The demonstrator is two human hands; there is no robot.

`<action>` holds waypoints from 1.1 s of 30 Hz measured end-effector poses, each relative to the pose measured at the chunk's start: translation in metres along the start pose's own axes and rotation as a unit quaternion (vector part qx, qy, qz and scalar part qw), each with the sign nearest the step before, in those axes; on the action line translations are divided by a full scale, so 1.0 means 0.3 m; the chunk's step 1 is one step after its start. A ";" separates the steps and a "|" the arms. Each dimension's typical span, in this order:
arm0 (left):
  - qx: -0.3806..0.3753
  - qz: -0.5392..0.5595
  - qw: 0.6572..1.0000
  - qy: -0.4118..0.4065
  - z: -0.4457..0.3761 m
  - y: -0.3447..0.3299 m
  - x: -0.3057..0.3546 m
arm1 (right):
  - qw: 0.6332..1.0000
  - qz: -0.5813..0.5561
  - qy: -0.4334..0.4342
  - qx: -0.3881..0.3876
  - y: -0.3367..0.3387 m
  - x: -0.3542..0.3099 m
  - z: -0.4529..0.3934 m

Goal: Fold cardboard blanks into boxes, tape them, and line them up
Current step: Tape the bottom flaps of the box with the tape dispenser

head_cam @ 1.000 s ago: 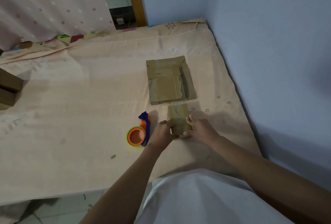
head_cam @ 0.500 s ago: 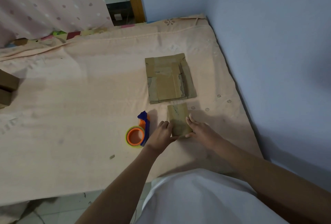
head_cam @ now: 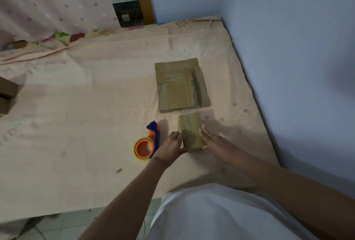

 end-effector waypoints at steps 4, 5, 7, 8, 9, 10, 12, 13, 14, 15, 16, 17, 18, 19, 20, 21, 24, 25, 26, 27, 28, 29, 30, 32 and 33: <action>-0.007 0.010 1.000 0.005 -0.003 0.010 -0.007 | 0.999 -0.028 -0.017 -0.008 0.016 0.014 -0.006; -0.011 0.008 1.000 0.003 -0.005 0.015 -0.007 | 0.999 -0.039 -0.025 -0.012 0.028 0.013 -0.009; -0.008 -0.002 1.000 -0.001 -0.008 0.025 -0.003 | 0.998 -0.046 -0.036 -0.018 0.050 0.001 -0.018; -0.004 -0.006 1.000 0.001 -0.007 0.028 -0.001 | 0.998 -0.040 -0.042 -0.019 0.056 -0.010 -0.021; 0.003 -0.009 1.000 0.004 -0.008 0.027 0.000 | 0.998 -0.029 -0.048 -0.018 0.055 -0.019 -0.025; 0.011 -0.010 1.000 0.008 -0.009 0.024 0.001 | 0.998 -0.020 -0.050 -0.012 0.052 -0.025 -0.031; 0.020 -0.001 1.000 0.016 -0.011 0.022 0.011 | 0.998 -0.026 -0.049 0.003 0.048 -0.035 -0.035; 0.025 0.006 1.000 0.018 -0.013 0.018 0.012 | 0.998 -0.032 -0.051 0.007 0.045 -0.034 -0.037; 0.027 0.012 0.999 0.019 -0.011 0.008 0.010 | 0.998 -0.034 -0.053 0.006 0.041 -0.031 -0.037; 0.026 0.018 0.999 0.019 -0.007 -0.001 0.007 | 0.998 -0.038 -0.054 -0.002 0.036 -0.025 -0.037; 0.025 0.021 0.999 0.015 0.000 -0.007 0.007 | 0.998 -0.049 -0.049 -0.011 0.032 -0.020 -0.036; 0.028 0.025 0.999 0.010 0.006 -0.009 0.009 | 0.997 -0.062 -0.041 -0.015 0.026 -0.013 -0.035; 0.033 0.035 0.999 0.007 0.010 -0.006 0.011 | 0.997 -0.069 -0.035 -0.012 0.025 -0.005 -0.036; 0.041 0.053 0.998 0.009 0.012 -0.005 0.009 | 0.996 -0.077 -0.034 -0.004 0.023 0.007 -0.036; 0.053 0.078 0.995 0.016 0.014 -0.006 0.002 | 0.995 -0.090 -0.037 0.005 0.022 0.017 -0.039; 0.064 0.105 0.992 0.029 0.016 -0.010 -0.007 | 0.993 -0.113 -0.043 0.014 0.019 0.027 -0.040; 0.087 0.188 0.975 0.082 0.024 -0.033 -0.031 | 0.980 -0.191 -0.054 0.032 0.019 0.044 -0.042; 0.094 0.210 0.968 0.095 0.027 -0.039 -0.035 | 0.976 -0.207 -0.059 0.038 0.021 0.048 -0.042; 0.100 0.225 0.964 0.103 0.030 -0.042 -0.037 | 0.971 -0.225 -0.063 0.044 0.021 0.053 -0.042; 0.098 0.227 0.963 0.107 0.035 -0.044 -0.037 | 0.966 -0.246 -0.069 0.048 0.017 0.059 -0.039; 0.095 0.222 0.965 0.105 0.039 -0.047 -0.039 | 0.958 -0.273 -0.074 0.049 0.016 0.060 -0.032; 0.089 0.204 0.970 0.100 0.042 -0.051 -0.041 | 0.951 -0.296 -0.079 0.050 0.014 0.061 -0.026; 0.085 0.188 0.974 0.095 0.044 -0.050 -0.040 | 0.944 -0.316 -0.084 0.054 0.013 0.060 -0.019; 0.093 0.190 0.972 0.105 0.037 -0.028 -0.037 | 0.924 -0.360 -0.096 0.084 0.011 0.053 -0.008; 0.106 0.199 0.967 0.121 0.029 -0.010 -0.035 | 0.906 -0.393 -0.115 0.111 0.009 0.050 -0.001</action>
Point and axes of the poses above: each hand's wrist, its own z-axis away from the middle knuckle, its own y-axis out of the back of the hand, x = y × z, the point moved 2 cm from there along -z, towards the middle knuckle, and after that the axes turned 1 degree about z, right-handed, at the moved point
